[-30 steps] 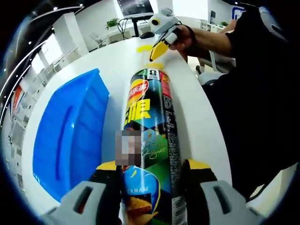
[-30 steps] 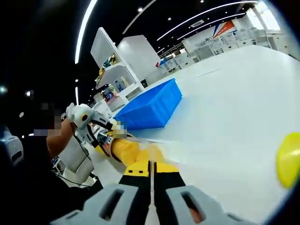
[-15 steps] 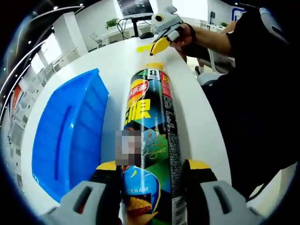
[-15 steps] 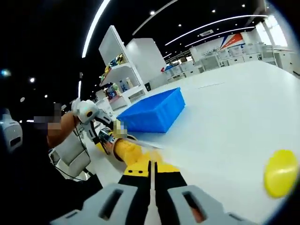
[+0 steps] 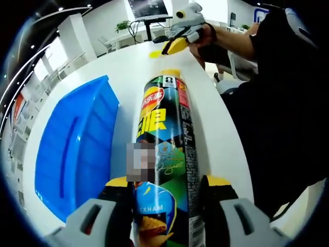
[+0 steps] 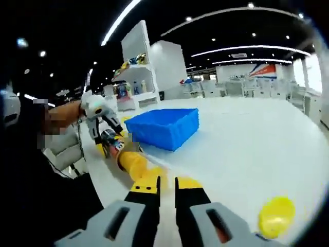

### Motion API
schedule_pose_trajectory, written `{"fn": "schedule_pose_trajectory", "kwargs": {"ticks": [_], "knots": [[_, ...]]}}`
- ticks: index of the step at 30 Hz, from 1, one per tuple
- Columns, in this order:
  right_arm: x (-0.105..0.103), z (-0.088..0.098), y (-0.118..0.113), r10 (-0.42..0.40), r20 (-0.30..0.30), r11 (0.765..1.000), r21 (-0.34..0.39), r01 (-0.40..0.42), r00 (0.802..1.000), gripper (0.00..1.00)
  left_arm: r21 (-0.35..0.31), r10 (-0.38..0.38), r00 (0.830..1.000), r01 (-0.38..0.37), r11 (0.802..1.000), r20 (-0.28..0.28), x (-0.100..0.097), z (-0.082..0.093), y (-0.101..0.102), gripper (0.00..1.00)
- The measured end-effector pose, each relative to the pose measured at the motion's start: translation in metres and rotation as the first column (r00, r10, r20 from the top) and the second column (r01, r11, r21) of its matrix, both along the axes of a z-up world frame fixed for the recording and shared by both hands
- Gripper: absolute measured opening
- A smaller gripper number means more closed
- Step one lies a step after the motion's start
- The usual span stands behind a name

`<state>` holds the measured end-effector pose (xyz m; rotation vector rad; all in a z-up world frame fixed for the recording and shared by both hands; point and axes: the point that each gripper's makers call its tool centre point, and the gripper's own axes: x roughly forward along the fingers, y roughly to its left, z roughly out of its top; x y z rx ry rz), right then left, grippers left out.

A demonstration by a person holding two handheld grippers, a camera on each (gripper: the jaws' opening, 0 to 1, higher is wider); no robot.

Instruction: Open the lid of the chip container on the table, take out the chips, place them into the box in front of the container, and close the lid

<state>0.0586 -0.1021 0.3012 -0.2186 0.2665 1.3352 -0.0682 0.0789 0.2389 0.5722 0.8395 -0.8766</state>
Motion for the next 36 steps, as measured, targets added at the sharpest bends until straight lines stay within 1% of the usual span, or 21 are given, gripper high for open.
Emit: {"fn": "schedule_pose_trajectory", "kwargs": {"ticks": [1, 4, 5, 6, 7, 10, 12, 13, 14, 17, 19, 22, 24, 26, 27, 28, 29, 30, 32, 35, 36], "knots": [[-0.007, 0.008, 0.002, 0.023, 0.06, 1.0, -0.005, -0.022, 0.998, 0.11, -0.001, 0.0, 1.0, 0.0, 1.0, -0.001, 0.0, 0.0, 0.0, 0.55], [-0.025, 0.021, 0.009, 0.086, 0.111, 0.996, -0.012, -0.085, 0.99, 0.11, -0.003, -0.001, 1.0, 0.001, 1.0, -0.003, 0.001, 0.0, 0.002, 0.55], [-0.032, 0.023, 0.012, 0.119, 0.133, 0.993, -0.028, -0.116, 0.984, 0.11, -0.003, -0.001, 1.0, 0.001, 1.0, -0.003, 0.001, 0.0, 0.002, 0.55], [-0.036, 0.023, 0.013, 0.143, 0.146, 0.989, -0.051, -0.137, 0.979, 0.11, -0.005, 0.0, 1.0, 0.0, 1.0, -0.002, 0.001, 0.0, 0.002, 0.55], [-0.042, 0.018, 0.015, 0.181, 0.167, 0.981, -0.099, -0.166, 0.969, 0.11, -0.006, 0.0, 1.0, 0.0, 1.0, -0.001, 0.001, 0.0, 0.003, 0.55], [-0.045, 0.007, 0.019, 0.237, 0.214, 0.961, -0.197, -0.196, 0.947, 0.12, -0.01, -0.001, 1.0, 0.001, 1.0, 0.004, -0.001, 0.0, 0.002, 0.55], [-0.044, 0.002, 0.022, 0.263, 0.227, 0.948, -0.24, -0.208, 0.938, 0.12, -0.011, -0.001, 1.0, 0.001, 1.0, 0.005, -0.001, 0.0, 0.002, 0.55], [-0.044, 0.001, 0.022, 0.268, 0.228, 0.946, -0.248, -0.21, 0.936, 0.12, -0.012, -0.001, 1.0, 0.001, 1.0, 0.005, -0.001, 0.001, 0.003, 0.55], [-0.044, -0.002, 0.024, 0.29, 0.238, 0.934, -0.282, -0.22, 0.927, 0.12, -0.014, 0.0, 1.0, 0.0, 1.0, 0.006, 0.0, 0.001, 0.003, 0.55], [-0.045, -0.005, 0.029, 0.314, 0.258, 0.92, -0.321, -0.226, 0.914, 0.13, -0.02, 0.0, 1.0, 0.0, 1.0, 0.008, 0.0, 0.001, 0.005, 0.55], [-0.044, -0.009, 0.032, 0.336, 0.269, 0.907, -0.352, -0.233, 0.903, 0.13, -0.023, 0.0, 1.0, 0.0, 1.0, 0.009, 0.001, 0.001, 0.004, 0.55], [-0.037, -0.016, 0.034, 0.369, 0.3, 0.881, -0.416, -0.227, 0.88, 0.13, -0.026, 0.0, 1.0, 0.0, 1.0, 0.007, 0.002, 0.001, 0.005, 0.55], [-0.036, -0.02, 0.037, 0.382, 0.309, 0.87, -0.439, -0.226, 0.871, 0.13, -0.026, -0.001, 1.0, 0.001, 1.0, 0.004, 0.001, 0.001, 0.005, 0.55], [-0.037, -0.023, 0.04, 0.405, 0.323, 0.853, -0.47, -0.227, 0.855, 0.13, -0.027, -0.002, 1.0, 0.002, 1.0, 0.001, 0.001, 0.001, 0.006, 0.55], [-0.04, -0.025, 0.042, 0.421, 0.335, 0.84, -0.495, -0.223, 0.843, 0.13, -0.028, -0.002, 1.0, 0.002, 1.0, -0.001, 0.001, 0.0, 0.006, 0.55], [-0.04, -0.026, 0.042, 0.427, 0.34, 0.835, -0.505, -0.22, 0.838, 0.13, -0.029, -0.002, 1.0, 0.002, 1.0, -0.002, 0.002, 0.0, 0.006, 0.55], [-0.04, -0.028, 0.044, 0.446, 0.351, 0.821, -0.526, -0.22, 0.823, 0.13, -0.029, -0.002, 1.0, 0.002, 1.0, -0.003, 0.003, 0.0, 0.007, 0.55], [-0.041, -0.029, 0.046, 0.452, 0.353, 0.816, -0.534, -0.221, 0.819, 0.13, -0.029, -0.003, 1.0, 0.003, 1.0, -0.004, 0.003, 0.0, 0.007, 0.55], [-0.041, -0.029, 0.049, 0.469, 0.37, 0.803, -0.556, -0.214, 0.802, 0.13, -0.029, -0.004, 1.0, 0.003, 1.0, -0.006, 0.002, 0.0, 0.007, 0.55], [-0.039, -0.031, 0.052, 0.505, 0.371, 0.773, -0.596, -0.218, 0.779, 0.13, -0.029, -0.004, 1.0, 0.004, 1.0, -0.007, 0.001, 0.0, 0.007, 0.55], [-0.039, -0.032, 0.052, 0.513, 0.365, 0.764, -0.607, -0.22, 0.777, 0.13, -0.03, -0.004, 1.0, 0.004, 1.0, -0.007, 0.002, 0.0, 0.008, 0.55]]}}
